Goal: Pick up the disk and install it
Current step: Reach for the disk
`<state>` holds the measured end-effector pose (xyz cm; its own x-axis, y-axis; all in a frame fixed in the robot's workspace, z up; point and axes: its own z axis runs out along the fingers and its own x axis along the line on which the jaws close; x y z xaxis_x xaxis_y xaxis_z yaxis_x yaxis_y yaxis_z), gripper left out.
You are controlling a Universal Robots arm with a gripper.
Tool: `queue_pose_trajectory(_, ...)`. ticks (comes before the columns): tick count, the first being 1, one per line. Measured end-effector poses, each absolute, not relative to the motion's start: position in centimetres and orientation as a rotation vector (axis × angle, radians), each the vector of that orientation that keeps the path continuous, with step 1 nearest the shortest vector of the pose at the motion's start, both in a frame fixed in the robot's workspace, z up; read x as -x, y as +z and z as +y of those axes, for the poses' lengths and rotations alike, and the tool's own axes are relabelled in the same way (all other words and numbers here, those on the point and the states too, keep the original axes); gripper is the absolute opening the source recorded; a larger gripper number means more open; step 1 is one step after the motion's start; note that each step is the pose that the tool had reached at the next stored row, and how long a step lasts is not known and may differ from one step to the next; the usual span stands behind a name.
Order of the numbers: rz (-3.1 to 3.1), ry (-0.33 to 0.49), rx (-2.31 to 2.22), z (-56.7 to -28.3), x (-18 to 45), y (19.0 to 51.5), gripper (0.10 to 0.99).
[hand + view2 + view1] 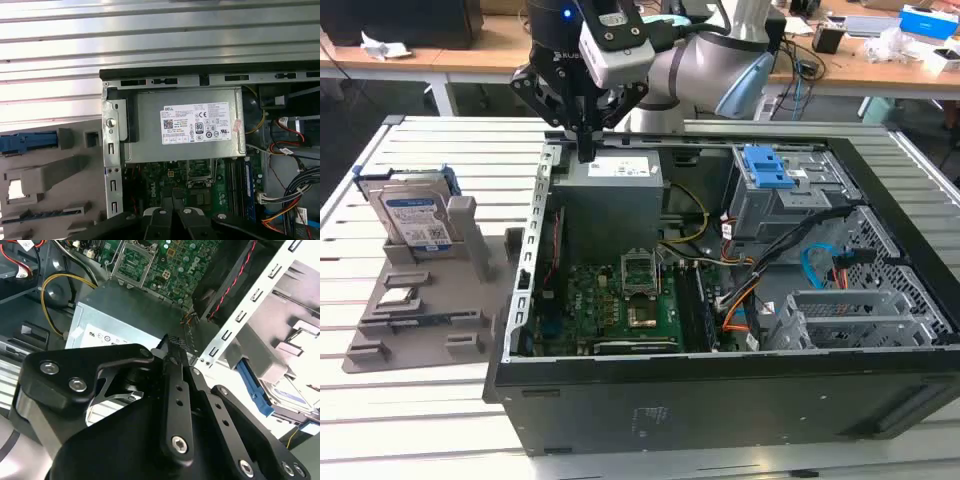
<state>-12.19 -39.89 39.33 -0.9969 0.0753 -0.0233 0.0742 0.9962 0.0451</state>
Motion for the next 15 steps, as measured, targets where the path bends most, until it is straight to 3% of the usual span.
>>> queue_pose_trajectory(15,3.114,0.069,-0.117,-39.9,16.4,39.3,0.106)
